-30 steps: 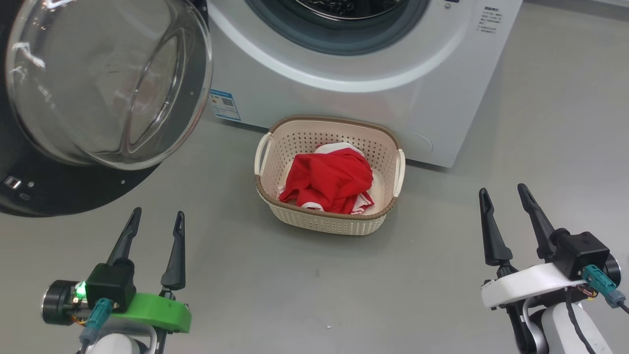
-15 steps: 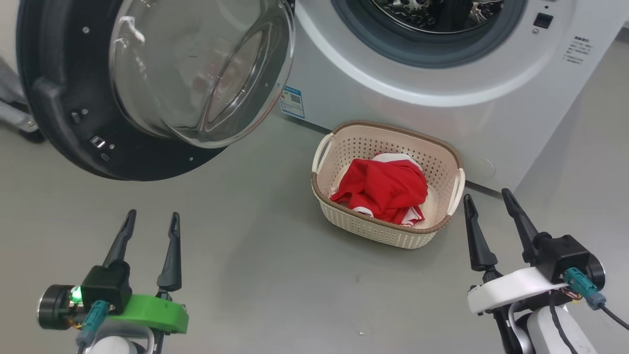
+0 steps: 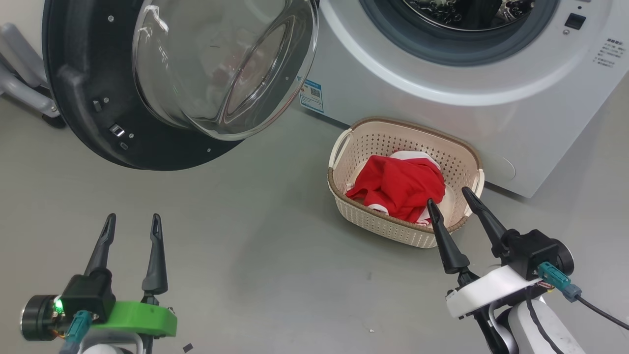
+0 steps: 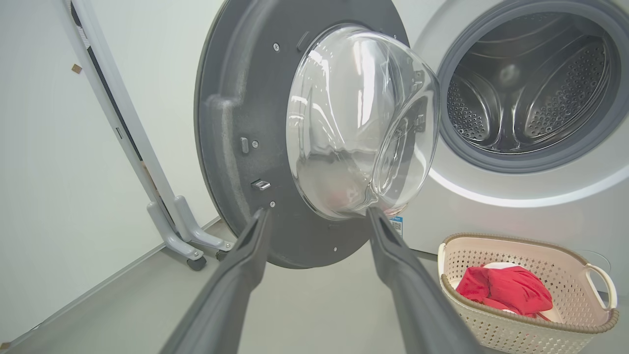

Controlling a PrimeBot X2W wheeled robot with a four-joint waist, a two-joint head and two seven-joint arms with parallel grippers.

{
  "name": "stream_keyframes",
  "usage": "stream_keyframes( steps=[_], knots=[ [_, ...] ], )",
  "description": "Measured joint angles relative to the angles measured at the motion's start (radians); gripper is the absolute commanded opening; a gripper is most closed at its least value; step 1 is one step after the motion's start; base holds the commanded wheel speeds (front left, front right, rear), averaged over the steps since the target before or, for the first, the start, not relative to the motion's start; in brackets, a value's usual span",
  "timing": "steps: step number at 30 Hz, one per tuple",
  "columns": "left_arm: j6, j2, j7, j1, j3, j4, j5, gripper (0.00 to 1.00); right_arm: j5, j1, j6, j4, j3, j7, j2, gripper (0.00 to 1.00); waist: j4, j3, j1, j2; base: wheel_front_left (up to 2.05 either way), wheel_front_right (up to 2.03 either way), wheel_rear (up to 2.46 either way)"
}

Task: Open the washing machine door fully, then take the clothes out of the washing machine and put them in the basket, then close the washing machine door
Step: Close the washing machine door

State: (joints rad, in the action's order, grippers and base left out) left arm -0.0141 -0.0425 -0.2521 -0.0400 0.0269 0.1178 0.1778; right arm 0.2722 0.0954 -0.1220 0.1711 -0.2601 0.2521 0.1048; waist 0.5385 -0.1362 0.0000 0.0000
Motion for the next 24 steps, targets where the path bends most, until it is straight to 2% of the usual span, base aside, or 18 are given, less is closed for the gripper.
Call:
stream_keyframes(
  steps=[24],
  knots=[
    [0.01,0.0,0.0,0.036,-0.01,-0.032,0.0,1.0,0.03,0.039,0.0,0.041,-0.025,0.0,0.02,1.0,0.0,0.005,0.0,0.0,0.0,0.0,0.0]
  ],
)
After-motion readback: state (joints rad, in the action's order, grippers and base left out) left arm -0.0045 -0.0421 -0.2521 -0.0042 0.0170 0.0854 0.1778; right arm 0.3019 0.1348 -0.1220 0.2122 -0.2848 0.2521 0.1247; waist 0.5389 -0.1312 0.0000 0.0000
